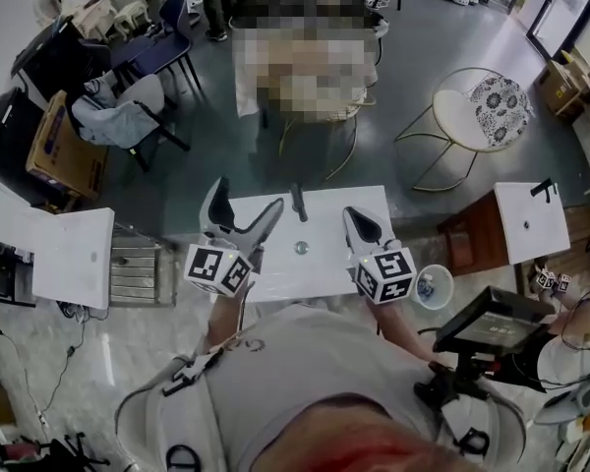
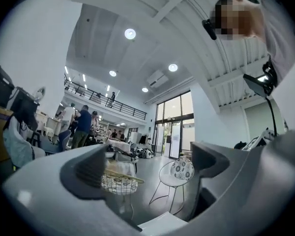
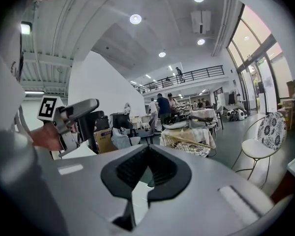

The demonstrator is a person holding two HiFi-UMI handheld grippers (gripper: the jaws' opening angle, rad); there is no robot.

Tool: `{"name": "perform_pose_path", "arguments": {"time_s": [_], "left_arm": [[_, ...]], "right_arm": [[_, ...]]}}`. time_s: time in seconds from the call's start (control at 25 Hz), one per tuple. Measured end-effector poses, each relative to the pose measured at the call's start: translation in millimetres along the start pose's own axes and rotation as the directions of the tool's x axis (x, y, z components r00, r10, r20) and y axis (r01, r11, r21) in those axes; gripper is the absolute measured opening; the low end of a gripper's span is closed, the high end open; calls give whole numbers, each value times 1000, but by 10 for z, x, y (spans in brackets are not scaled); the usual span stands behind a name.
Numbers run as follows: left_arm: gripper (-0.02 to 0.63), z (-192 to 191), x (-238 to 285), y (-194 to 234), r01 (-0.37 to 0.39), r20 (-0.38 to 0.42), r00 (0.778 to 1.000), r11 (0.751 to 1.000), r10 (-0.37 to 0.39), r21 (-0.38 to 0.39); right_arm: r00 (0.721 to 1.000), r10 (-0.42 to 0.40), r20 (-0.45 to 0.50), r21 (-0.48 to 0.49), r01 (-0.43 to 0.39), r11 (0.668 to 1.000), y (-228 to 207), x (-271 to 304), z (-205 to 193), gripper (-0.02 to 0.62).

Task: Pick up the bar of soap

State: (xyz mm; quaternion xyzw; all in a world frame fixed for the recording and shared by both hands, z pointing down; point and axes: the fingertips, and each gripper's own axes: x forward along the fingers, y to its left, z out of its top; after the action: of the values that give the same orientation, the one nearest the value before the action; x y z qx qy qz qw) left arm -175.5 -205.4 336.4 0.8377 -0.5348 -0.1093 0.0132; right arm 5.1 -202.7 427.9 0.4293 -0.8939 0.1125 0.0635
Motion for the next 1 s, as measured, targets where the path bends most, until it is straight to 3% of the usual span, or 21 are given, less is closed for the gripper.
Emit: {"name": "perform_pose_path", "arguments": {"time_s": [0.04,0.16,0.28,0.48,0.72,0.84,1.0], "left_arm": [[593,7,26,27,-1,-12,1000,1000,1,-3],[600,15,64,148,-31,-34,999,999,32,29],[598,-90,60,343,-65,-64,996,998,65,3],[591,-406,-120,752,-131,-185,974,991,131,14],[583,-1176,-411,1464,-176,-379,914,984,149,-39],[561,-1640,-493,1698,-160,-489,866,985,107,-67],[521,-2401,-744,2011,-162,-619,785,968,10,-190]], "right_arm": [[1000,-8,-3,0,8,1000,-18,0,-5,2],[1000,-26,-11,1,26,1000,-74,-4,-26,2],[999,-30,-14,-7,30,1000,-97,-14,-41,2],[999,-44,-16,-6,44,999,-58,-123,-11,2],[997,-68,-35,-12,67,998,-94,-183,-87,2],[996,-78,-47,-8,77,997,-112,-221,-122,3],[995,-87,-57,-16,86,996,34,-282,-208,2]]}}
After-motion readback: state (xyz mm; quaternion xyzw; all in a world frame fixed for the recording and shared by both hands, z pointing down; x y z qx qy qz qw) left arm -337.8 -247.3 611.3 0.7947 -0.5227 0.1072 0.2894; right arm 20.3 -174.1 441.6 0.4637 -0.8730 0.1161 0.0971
